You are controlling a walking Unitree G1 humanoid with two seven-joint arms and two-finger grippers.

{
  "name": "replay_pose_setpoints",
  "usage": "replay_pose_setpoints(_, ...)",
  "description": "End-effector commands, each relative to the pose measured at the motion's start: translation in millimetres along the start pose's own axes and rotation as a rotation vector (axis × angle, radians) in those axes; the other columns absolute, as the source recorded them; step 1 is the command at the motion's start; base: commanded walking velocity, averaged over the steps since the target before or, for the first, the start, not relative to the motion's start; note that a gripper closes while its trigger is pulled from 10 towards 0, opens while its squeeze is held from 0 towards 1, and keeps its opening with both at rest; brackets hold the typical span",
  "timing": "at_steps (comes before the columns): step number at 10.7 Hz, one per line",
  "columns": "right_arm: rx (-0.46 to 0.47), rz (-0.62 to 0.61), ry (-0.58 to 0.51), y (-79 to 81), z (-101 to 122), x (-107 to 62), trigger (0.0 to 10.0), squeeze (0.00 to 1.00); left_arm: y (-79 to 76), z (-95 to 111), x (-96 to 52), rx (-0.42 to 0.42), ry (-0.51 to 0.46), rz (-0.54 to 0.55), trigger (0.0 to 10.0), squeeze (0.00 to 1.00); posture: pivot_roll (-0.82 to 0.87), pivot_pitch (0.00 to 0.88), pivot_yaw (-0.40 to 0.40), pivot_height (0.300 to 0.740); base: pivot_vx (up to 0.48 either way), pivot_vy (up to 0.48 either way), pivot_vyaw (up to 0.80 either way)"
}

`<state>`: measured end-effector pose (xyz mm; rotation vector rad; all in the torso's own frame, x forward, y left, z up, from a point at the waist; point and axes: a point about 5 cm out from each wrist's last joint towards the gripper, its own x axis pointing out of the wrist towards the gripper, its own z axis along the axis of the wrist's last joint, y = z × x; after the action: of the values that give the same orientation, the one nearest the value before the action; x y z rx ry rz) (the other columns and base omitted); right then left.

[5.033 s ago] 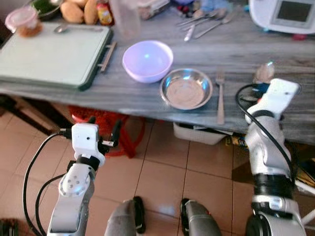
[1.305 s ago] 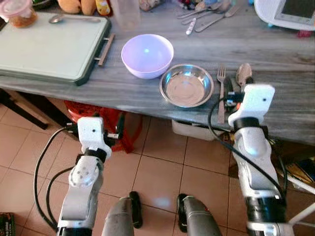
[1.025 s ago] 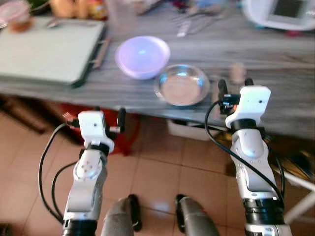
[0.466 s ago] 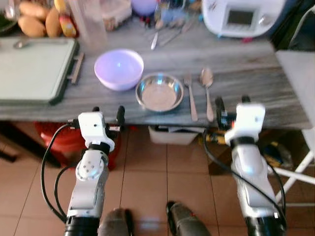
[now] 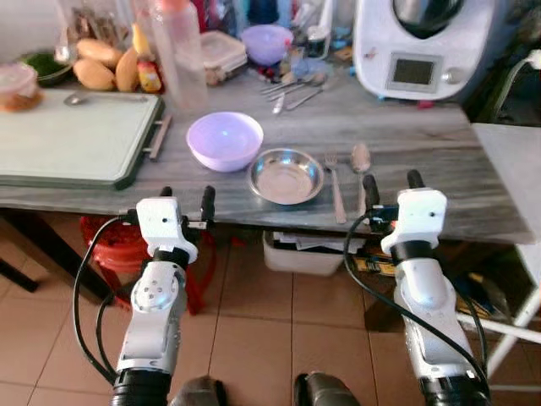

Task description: Setting the table

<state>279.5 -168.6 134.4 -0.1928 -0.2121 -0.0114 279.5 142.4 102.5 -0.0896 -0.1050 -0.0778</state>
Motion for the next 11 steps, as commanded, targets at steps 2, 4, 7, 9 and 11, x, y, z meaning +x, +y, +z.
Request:
replay_pose_setpoints(2, -0.010, -0.010, -0.006, -4.9, -0.3, 2.4, 10.0, 0.00, -4.0, 0.5, 1.7, 0.004, -0.012, -0.030, 10.0, 0.00, -0.06, 0.000, 0.018, 0.740, 0.000, -0.456, -0.67)
replay_pose_setpoints(4, -0.014, 0.012, -0.024, -3.1, 2.9, 4.9, 10.0, 0.00, -4.0, 1.3, 0.8, 0.007, -0.013, -0.036, 10.0, 0.00, -0.07, 0.019, 0.034, 0.740, 0.000, -0.461, -0.24)
replay_pose_setpoints(7, -0.023, 0.019, -0.034, -5.7, 4.8, 8.0, 10.0, 0.00, -5.1, 2.4, -0.1, 0.010, -0.014, -0.047, 10.0, 0.00, -0.07, 0.042, 0.035, 0.740, 0.000, -0.445, 0.00)
replay_pose_setpoints(9, -0.023, 0.026, -0.034, -4.1, 5.8, 6.8, 10.0, 0.00, -2.9, 2.7, -1.2, 0.016, -0.009, -0.047, 10.0, 0.00, -0.07, 0.053, 0.035, 0.740, 0.000, -0.377, 0.00)
replay_pose_setpoints(11, -0.021, 0.025, -0.020, -3.3, 3.9, 5.4, 10.0, 0.00, -3.4, 2.1, -1.7, 0.018, -0.004, -0.054, 10.0, 0.00, -0.07, 0.060, 0.039, 0.740, 0.000, -0.364, -0.21)
